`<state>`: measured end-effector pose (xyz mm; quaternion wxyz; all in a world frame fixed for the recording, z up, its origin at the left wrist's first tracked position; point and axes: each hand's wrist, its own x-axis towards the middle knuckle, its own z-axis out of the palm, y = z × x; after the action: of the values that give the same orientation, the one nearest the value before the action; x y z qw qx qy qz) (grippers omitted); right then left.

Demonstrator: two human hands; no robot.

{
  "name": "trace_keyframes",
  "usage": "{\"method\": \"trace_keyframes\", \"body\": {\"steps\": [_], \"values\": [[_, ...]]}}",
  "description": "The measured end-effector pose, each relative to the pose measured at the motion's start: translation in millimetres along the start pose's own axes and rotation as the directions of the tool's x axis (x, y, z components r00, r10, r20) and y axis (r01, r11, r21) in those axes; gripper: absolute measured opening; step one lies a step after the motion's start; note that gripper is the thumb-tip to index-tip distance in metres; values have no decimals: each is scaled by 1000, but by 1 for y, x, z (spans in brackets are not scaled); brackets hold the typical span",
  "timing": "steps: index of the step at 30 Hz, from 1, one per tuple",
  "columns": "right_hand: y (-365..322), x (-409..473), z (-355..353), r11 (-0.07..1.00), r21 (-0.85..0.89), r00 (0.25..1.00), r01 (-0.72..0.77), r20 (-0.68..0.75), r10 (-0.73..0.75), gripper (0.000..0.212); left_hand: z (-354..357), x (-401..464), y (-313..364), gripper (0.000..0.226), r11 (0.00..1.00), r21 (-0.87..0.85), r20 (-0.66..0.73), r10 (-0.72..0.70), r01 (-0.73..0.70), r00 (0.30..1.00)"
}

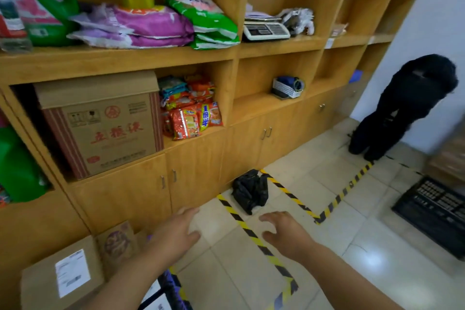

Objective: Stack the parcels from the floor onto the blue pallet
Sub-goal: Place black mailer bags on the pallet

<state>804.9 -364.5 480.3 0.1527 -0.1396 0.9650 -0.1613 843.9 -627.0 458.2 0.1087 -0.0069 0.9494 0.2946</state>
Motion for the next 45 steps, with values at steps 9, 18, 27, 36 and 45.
{"method": "trace_keyframes", "body": {"steps": [9, 18, 27, 36, 45], "values": [[157, 4, -77, 995, -30, 996, -92, -8, 92, 41, 69, 80, 143, 40, 920, -386, -37, -93, 72, 995], [226, 59, -108, 997, -9, 997, -71, 4, 71, 42, 90, 158, 172, 29, 844, -516, -28, -188, 147, 982], [265, 180, -148, 980, 61, 982, -188, 3, 188, 55, 77, 316, 176, 22, 771, -608, -17, -251, 189, 968], [294, 324, -186, 942, 98, 947, -320, 45, 317, 45, 42, 476, 173, 33, 801, -555, 41, -243, 224, 969], [339, 434, -197, 936, 139, 943, -323, 135, 305, 45, 48, 572, 176, 33, 799, -542, 75, -263, 261, 962]]}}
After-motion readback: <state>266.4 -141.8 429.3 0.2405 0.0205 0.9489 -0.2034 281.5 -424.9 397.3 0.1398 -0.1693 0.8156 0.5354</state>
